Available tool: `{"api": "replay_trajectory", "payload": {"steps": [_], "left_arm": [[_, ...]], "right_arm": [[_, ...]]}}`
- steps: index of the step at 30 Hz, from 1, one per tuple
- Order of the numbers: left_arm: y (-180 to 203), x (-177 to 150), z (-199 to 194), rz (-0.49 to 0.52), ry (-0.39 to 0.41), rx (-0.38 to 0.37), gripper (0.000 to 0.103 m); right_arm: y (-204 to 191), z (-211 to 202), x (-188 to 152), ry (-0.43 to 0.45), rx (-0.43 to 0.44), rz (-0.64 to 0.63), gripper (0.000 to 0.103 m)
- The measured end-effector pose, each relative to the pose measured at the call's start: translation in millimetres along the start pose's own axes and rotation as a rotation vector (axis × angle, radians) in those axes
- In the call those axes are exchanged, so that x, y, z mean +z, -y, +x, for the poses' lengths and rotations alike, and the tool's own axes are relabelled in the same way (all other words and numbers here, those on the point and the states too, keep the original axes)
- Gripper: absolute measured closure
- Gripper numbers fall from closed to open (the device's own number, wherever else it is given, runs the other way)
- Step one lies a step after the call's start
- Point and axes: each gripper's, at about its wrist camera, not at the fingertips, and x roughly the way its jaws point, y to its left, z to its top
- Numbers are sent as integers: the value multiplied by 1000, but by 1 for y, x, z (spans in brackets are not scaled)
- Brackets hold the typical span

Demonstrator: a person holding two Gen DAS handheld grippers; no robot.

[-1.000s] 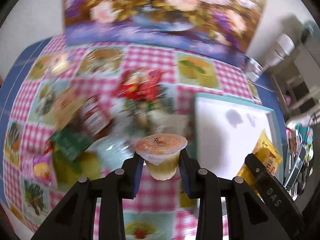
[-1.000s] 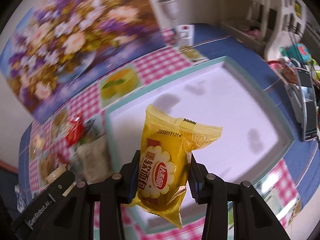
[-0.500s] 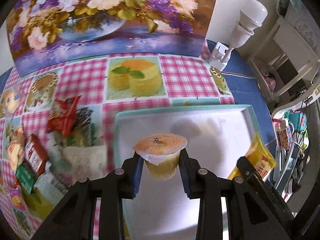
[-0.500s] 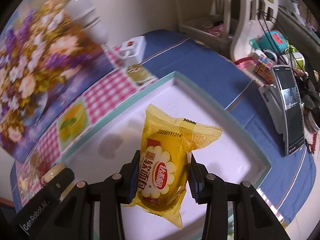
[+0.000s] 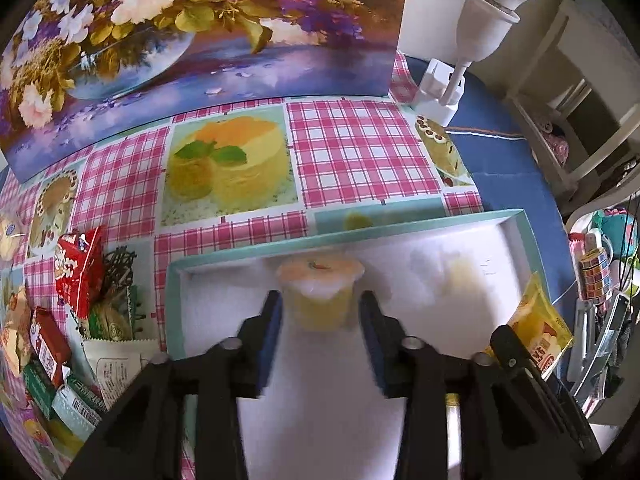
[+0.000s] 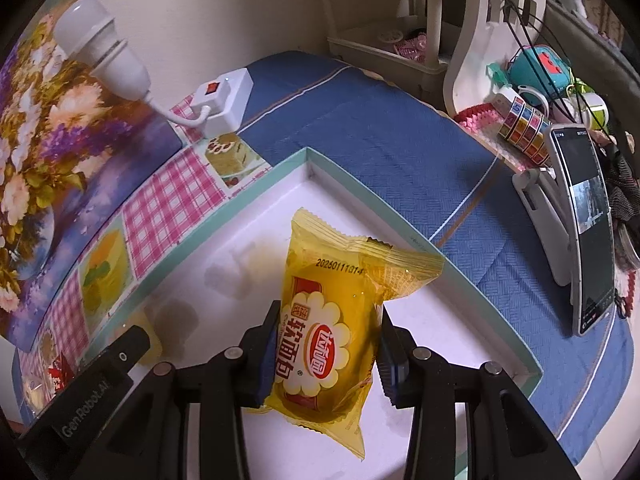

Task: Organize snacks
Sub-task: 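Carry the bread bag and pudding cup into the white tray and release both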

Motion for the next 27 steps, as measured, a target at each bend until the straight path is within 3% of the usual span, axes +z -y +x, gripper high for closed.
{"api": "replay_trajectory", "payload": {"steps": [1, 6, 8, 10, 12, 16, 18, 27], "left_arm": [[0, 0, -1, -3, 7, -1, 47], [-3, 2, -8, -10, 17, 0, 45], [-5, 2, -11, -14, 20, 4, 30], [-9, 3, -14, -25, 23, 5, 24], [-13, 4, -17, -35, 27, 8, 24], [-22, 4, -22, -64, 47, 29, 22], [-26, 3, -25, -76, 66, 49, 17], [-58, -15, -41, -158, 153, 128, 15]], "right_arm": [[0, 1, 0, -2, 2, 0, 59], [0, 2, 0, -16, 14, 5, 59], [0, 3, 1, -19, 23, 1, 57], [0, 3, 2, -22, 35, -2, 55], [-1, 3, 2, -24, 46, -3, 48], [-4, -1, 1, -18, 56, -20, 43], [-5, -3, 1, -11, 69, -22, 29], [-8, -16, -4, 16, 121, -42, 0]]}}
